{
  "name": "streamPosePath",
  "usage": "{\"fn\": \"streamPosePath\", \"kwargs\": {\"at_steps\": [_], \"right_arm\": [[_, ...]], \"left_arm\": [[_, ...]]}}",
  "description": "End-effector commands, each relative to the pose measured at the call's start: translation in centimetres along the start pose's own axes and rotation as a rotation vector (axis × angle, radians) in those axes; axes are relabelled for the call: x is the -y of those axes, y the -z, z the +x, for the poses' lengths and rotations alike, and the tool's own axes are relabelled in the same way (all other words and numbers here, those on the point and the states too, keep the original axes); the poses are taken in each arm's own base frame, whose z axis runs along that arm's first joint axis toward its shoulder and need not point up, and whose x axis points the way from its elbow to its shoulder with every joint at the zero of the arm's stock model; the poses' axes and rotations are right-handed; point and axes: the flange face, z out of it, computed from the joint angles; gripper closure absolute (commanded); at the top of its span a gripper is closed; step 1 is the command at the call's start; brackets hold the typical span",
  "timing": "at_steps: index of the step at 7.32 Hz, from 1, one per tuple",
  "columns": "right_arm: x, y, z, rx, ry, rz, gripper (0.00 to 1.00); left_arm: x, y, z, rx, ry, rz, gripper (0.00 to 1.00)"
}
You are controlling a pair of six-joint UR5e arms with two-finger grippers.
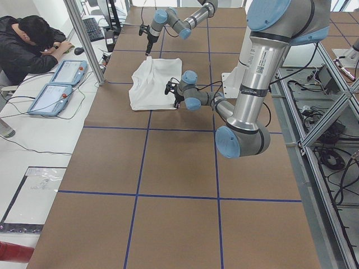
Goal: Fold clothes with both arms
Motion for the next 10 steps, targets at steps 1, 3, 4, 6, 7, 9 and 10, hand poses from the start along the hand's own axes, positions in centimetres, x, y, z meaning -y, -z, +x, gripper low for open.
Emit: {"fn": "streamPosePath", "kwargs": {"at_steps": [1, 3, 4, 6, 7, 9, 10], "right_arm": [[0.0, 0.1, 0.0, 0.002, 0.001, 0.001, 0.00], [-0.2, -0.1, -0.1, 0.001, -0.003, -0.002, 0.00], [-0.4, 0.2, -0.8, 0.011, -0.007, -0.001, 0.00], [-0.6, 0.8, -1.8, 0.063, -0.010, 0.023, 0.00], [-1.0, 1.0, -2.3, 0.093, -0.004, 0.032, 0.00], [-1.1, 1.3, -2.9, 0.103, -0.002, 0.033, 0.00], [-1.5, 1.4, -3.5, 0.108, -0.002, 0.029, 0.00]], "left_arm": [[-0.8, 1.2, -2.4, 0.023, -0.012, 0.001, 1.00], [6.5, 2.9, -10.3, 0.148, -0.159, 0.085, 1.00], [10.1, 2.7, -15.3, 0.232, -0.193, 0.106, 1.00], [20.1, 0.2, -19.6, 0.348, -0.197, 0.135, 1.00], [24.3, -1.4, -19.3, 0.378, -0.189, 0.193, 1.00], [30.4, -4.0, -17.3, 0.414, -0.178, 0.237, 1.00], [31.1, -3.1, -18.1, 0.415, -0.172, 0.244, 1.00]]}}
